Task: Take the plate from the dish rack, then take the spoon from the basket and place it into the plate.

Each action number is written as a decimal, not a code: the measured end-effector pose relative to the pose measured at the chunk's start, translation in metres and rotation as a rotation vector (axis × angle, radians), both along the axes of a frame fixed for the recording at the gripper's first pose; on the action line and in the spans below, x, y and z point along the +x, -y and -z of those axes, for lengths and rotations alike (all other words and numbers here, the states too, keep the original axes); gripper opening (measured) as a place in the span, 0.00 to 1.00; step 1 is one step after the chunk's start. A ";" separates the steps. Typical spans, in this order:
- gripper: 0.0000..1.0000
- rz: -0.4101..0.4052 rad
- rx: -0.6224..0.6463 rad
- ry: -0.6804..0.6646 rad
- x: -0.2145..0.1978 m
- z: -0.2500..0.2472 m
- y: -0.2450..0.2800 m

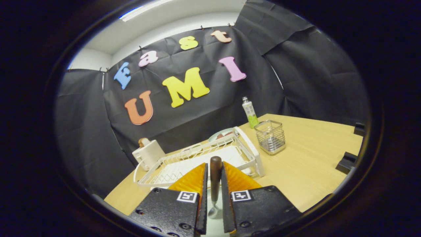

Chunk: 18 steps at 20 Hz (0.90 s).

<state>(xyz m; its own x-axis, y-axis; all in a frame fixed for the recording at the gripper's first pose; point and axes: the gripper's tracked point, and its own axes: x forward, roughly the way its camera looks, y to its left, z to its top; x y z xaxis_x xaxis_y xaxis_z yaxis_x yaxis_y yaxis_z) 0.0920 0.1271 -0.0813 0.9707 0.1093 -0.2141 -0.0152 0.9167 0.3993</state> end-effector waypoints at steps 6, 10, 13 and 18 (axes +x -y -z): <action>0.41 0.005 -0.077 0.057 -0.004 -0.016 0.014; 0.62 -0.019 -0.147 0.089 -0.003 -0.031 0.019; 0.87 -0.010 -0.225 0.154 -0.010 -0.054 0.027; 0.98 -0.028 -0.340 0.231 -0.040 -0.089 0.027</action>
